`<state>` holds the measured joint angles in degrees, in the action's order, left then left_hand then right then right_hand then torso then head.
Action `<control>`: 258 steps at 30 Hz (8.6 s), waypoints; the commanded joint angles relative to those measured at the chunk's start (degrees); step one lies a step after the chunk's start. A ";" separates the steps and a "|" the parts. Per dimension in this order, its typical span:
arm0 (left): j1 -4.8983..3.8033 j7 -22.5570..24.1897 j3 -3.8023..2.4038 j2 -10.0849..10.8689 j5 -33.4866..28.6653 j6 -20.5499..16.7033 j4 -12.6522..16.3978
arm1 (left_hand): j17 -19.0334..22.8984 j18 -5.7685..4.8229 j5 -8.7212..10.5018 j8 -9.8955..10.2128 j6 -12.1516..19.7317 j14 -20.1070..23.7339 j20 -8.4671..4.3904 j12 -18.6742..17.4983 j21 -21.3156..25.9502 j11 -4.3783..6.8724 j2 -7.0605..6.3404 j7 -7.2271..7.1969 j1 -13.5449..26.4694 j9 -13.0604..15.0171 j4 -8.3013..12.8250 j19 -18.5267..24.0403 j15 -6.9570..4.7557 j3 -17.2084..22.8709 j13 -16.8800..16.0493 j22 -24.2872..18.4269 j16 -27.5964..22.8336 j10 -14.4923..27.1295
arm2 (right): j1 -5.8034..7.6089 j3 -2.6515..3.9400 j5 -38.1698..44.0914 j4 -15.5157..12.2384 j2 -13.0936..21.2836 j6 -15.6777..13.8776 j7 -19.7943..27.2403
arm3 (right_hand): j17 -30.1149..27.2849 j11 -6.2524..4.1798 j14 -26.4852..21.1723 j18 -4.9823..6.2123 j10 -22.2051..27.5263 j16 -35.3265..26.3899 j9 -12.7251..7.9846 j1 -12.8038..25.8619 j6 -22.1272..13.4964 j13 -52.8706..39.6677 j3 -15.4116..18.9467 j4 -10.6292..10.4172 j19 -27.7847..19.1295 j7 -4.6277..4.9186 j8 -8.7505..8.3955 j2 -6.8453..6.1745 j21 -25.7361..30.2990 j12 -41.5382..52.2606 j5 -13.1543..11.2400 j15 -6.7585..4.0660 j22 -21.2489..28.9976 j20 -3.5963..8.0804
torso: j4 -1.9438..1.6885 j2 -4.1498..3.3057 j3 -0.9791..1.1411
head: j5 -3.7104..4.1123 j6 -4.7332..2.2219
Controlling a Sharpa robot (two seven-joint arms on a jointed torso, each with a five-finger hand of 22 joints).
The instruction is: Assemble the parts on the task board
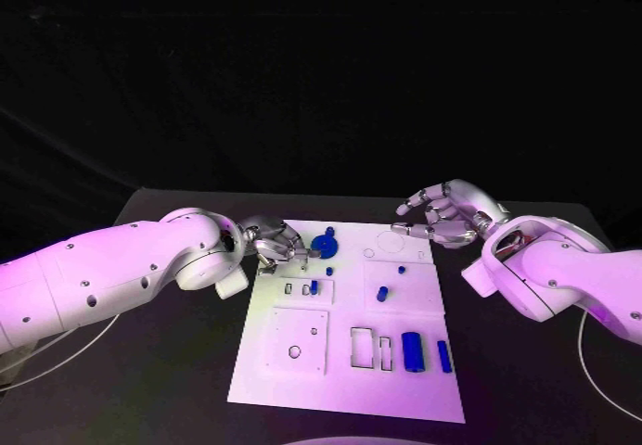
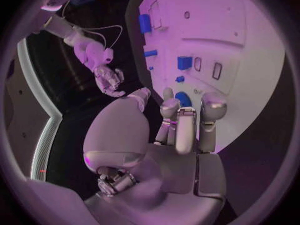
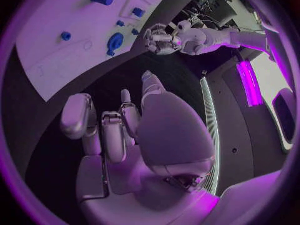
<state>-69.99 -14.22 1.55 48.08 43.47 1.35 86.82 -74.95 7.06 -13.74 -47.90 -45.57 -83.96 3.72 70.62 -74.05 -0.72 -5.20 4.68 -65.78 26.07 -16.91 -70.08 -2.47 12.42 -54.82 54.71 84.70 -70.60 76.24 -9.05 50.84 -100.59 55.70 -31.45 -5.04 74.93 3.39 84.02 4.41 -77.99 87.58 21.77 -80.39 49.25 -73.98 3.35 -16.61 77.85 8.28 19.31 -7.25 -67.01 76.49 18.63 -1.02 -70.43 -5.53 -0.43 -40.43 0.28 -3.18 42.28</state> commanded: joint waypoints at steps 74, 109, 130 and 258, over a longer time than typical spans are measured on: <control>-3.65 -15.39 1.98 -11.13 15.89 19.97 -5.47 | -1.08 -0.51 -0.39 -0.96 1.01 -2.37 -0.36 -1.59 -1.33 0.37 2.45 -0.27 -0.38 1.61 0.22 0.32 -0.56 0.87 3.07 1.63 -0.46 2.37 | 0.37 -0.01 -2.75 3.83 -1.18 2.37 -0.22 | 4.53 0.16 3.68 1.38 0.58 -0.81 -0.17 0.42 -0.22 0.56 -0.14 0.01 -0.72 -0.03 0.23 0.71 1.46 -0.28 0.04 0.45 0.86 0.05 | 0.00 0.12 0.08 | -1.08 2.28; -3.48 -14.98 1.60 -6.47 11.88 10.54 -0.99 | -2.30 -0.74 -0.01 -5.13 2.30 -2.92 -0.88 -1.72 -2.98 1.00 -2.80 -0.73 -4.09 6.52 8.10 -0.18 -1.15 34.22 3.71 4.03 0.23 0.71 | 0.28 -0.06 -2.00 4.58 -1.11 2.64 -0.43 | 4.45 0.13 3.67 1.39 0.58 -0.87 -0.22 -0.31 -0.26 0.58 -0.29 0.14 -0.72 -0.04 0.35 0.68 1.57 -0.28 0.02 0.42 0.88 0.07 | -0.05 0.11 0.17 | -1.10 2.55; -0.44 -15.22 2.01 -4.48 18.04 3.49 1.79 | -2.46 -1.32 -0.50 -6.91 0.83 -3.03 -1.67 -0.33 -4.85 1.87 -5.50 -1.56 1.50 7.74 13.44 -2.41 -1.96 42.56 2.18 7.43 0.27 -1.95 | 0.20 -0.12 -1.95 4.80 -1.03 2.64 -0.33 | 4.41 0.13 3.66 1.40 0.63 -0.90 -0.24 -0.34 -0.28 0.64 -0.26 0.08 -0.75 -0.03 0.37 0.64 1.66 -0.32 0.00 0.42 0.93 0.08 | 0.08 0.11 0.15 | -1.80 3.03; 0.33 -15.66 2.04 -6.00 21.82 8.69 0.49 | -2.53 -1.78 0.12 -9.13 -2.13 -3.10 -2.48 2.27 -5.23 3.21 -6.73 -3.33 15.54 6.89 6.28 -3.91 -3.05 32.88 -0.51 9.52 0.21 -4.68 | -0.25 -0.17 -2.02 5.33 -1.21 2.75 -0.05 | 4.31 0.17 3.65 1.44 0.67 -1.01 -0.39 0.76 -0.44 0.76 0.28 -0.18 -0.77 -0.01 0.62 0.77 2.07 -0.36 -0.08 0.43 1.10 0.09 | 0.05 0.08 0.17 | -1.47 4.20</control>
<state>-69.79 -29.95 3.51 42.28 65.83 8.78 87.26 -74.91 6.22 -13.64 -57.23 -47.54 -84.14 1.34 72.54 -79.60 2.55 -12.08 1.29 -50.79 33.04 -10.69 -73.61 -5.11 45.66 -55.30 64.18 84.75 -75.07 76.03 -9.22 48.31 -95.25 54.50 -29.31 -5.38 74.90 3.43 84.03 5.29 -77.64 86.92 21.45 -80.14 49.24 -73.25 3.36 -16.61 77.44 8.28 19.73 -6.55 -65.23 76.27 18.62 -1.03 -69.38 -5.54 -0.37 -40.35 0.44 -4.67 46.48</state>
